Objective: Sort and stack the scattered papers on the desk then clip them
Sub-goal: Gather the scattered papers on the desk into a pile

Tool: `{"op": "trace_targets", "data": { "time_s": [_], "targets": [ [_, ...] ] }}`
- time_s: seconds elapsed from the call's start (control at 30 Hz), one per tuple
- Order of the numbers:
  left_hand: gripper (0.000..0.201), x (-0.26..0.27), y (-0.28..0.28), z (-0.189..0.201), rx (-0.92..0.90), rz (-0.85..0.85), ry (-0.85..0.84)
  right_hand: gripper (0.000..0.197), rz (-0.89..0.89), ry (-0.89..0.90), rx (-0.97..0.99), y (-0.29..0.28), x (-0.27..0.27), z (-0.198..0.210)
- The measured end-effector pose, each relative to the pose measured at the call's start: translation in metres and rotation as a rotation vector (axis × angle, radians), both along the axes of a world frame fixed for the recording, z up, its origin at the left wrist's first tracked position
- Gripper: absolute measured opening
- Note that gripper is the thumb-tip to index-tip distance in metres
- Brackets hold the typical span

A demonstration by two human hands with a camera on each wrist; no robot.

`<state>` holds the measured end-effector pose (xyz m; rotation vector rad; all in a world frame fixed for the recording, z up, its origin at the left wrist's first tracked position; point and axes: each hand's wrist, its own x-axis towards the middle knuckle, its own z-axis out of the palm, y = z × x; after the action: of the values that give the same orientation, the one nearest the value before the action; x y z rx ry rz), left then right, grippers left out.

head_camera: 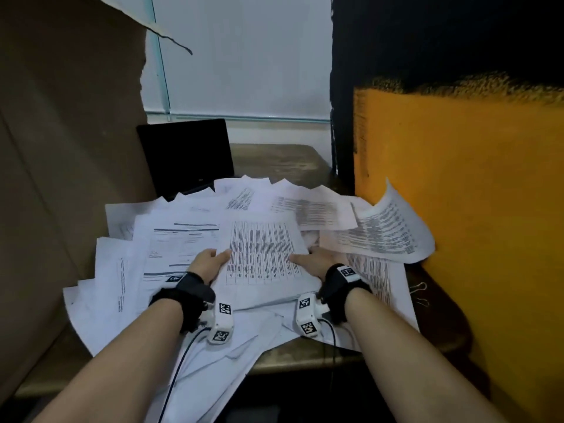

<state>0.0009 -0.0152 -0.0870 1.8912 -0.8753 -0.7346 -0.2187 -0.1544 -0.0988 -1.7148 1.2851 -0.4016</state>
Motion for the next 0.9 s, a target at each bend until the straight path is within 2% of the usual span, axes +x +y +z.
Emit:
{"op": "trace_targets", "data": {
  "time_s": [0.07, 0.2, 0.27, 0.33, 0.43, 0.57, 0.7, 0.77, 0.83, 0.9],
  "targets": [
    [0.057, -0.002, 0.0, 0.001, 0.036, -0.018, -0.065, 0.087, -0.013, -0.004, -0.04, 0.005, 0.0, 0.001],
    [0.069, 0.008, -0.004, -0.007, 0.024, -0.052, -0.014, 0.063, -0.021, -0.032, -0.097, 0.001, 0.001, -0.006],
    [0.058, 0.006, -0.001, -0.003, -0.026, -0.033, 0.102, 0.049, -0.013, -0.078, -0.109, -0.001, -0.002, -0.008],
    [0.043, 0.004, -0.001, -0.003, -0.005, -0.056, 0.089, 0.04, -0.033, -0.162, -0.075, -0.002, -0.005, -0.01],
    [0.045, 0.004, -0.005, 0.0, 0.029, -0.022, 0.091, 0.034, -0.045, -0.223, -0.042, -0.002, -0.006, -0.009],
    [0.047, -0.002, -0.003, 0.007, 0.068, -0.015, 0.007, 0.034, -0.07, -0.195, -0.038, 0.002, -0.007, -0.005],
    [0.059, -0.014, -0.004, 0.006, 0.164, -0.125, -0.151, 0.036, -0.078, -0.313, 0.048, 0.007, -0.014, 0.0],
    [0.056, -0.015, -0.005, 0.003, 0.19, -0.154, -0.197, 0.034, -0.055, -0.357, 0.111, 0.011, -0.018, 0.003],
    [0.056, -0.015, -0.004, 0.004, 0.177, -0.163, -0.195, 0.034, -0.032, -0.344, 0.114, 0.012, -0.019, 0.004],
    [0.069, -0.015, 0.0, 0.009, 0.161, -0.178, -0.108, 0.033, -0.027, -0.317, 0.091, 0.012, -0.018, 0.005]
  ]
}}
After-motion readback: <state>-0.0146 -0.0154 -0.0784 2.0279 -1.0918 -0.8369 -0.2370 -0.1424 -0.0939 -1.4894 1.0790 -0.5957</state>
